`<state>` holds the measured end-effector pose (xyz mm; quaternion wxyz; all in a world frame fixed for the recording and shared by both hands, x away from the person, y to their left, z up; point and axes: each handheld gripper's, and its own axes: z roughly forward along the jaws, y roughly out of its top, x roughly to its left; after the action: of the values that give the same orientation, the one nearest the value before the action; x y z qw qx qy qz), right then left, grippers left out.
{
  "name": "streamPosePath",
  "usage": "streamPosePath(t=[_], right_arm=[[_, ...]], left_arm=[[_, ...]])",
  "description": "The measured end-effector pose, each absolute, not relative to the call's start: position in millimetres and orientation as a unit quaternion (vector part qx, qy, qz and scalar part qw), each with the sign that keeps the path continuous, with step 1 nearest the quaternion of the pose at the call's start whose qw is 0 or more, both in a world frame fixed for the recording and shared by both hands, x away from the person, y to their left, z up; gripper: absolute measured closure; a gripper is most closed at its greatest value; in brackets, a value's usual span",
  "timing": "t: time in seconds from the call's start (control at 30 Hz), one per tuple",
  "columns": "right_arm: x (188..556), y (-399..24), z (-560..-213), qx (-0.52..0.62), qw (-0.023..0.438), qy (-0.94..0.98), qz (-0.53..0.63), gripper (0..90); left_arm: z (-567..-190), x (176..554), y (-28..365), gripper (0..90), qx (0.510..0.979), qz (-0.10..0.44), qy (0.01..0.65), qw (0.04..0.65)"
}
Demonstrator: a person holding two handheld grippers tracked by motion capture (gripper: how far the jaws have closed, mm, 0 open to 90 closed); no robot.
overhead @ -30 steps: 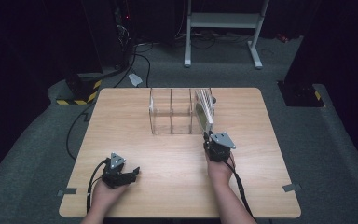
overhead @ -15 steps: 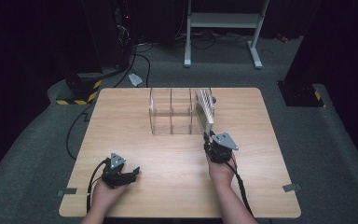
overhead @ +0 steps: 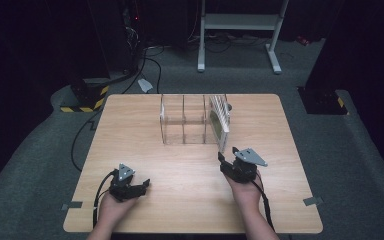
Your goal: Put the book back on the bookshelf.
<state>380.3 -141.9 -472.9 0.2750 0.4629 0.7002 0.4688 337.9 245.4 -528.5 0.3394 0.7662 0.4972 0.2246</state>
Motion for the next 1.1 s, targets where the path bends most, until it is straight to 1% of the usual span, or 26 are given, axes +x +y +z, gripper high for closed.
streamPosePath(t=[0.1, 0.23, 0.37, 0.53, 0.57, 0.6, 0.63, 0.67, 0.77, 0.83, 1.1], right_arm=[[372, -156, -476, 0.459, 0.268, 0.709, 0.463, 29.9], [359, -182, -486, 0.477, 0.261, 0.716, 0.437, 23.6], [347, -215, -502, 0.501, 0.262, 0.721, 0.4, 21.3], [340, -249, -520, 0.534, 0.265, 0.729, 0.337, 20.6], [340, -252, -522, 0.539, 0.26, 0.73, 0.329, 21.2], [341, -256, -522, 0.547, 0.248, 0.732, 0.321, 19.9], [341, -256, -522, 0.547, 0.248, 0.732, 0.321, 19.9], [344, -257, -524, 0.551, 0.236, 0.739, 0.308, 18.0], [347, -252, -524, 0.541, 0.234, 0.746, 0.308, 17.4], [348, -247, -524, 0.539, 0.23, 0.749, 0.309, 15.5], [351, -240, -524, 0.547, 0.236, 0.743, 0.306, 15.9]], left_arm=[[-529, 338, 245, 22.0, 0.766, 0.224, 0.498, 0.34], [-529, 338, 245, 21.9, 0.766, 0.224, 0.497, 0.34], [-528, 338, 245, 21.4, 0.769, 0.224, 0.494, 0.338], [-529, 338, 245, 21.3, 0.767, 0.225, 0.495, 0.34], [-529, 338, 245, 21.1, 0.768, 0.224, 0.495, 0.34], [-529, 338, 245, 20.9, 0.769, 0.223, 0.493, 0.339], [-529, 338, 245, 20.6, 0.769, 0.223, 0.493, 0.339], [-529, 338, 245, 20.5, 0.769, 0.223, 0.494, 0.34], [-529, 338, 244, 20.3, 0.769, 0.223, 0.493, 0.34], [-529, 338, 244, 20.2, 0.769, 0.223, 0.492, 0.341], [-529, 338, 243, 20.2, 0.77, 0.222, 0.491, 0.341]])
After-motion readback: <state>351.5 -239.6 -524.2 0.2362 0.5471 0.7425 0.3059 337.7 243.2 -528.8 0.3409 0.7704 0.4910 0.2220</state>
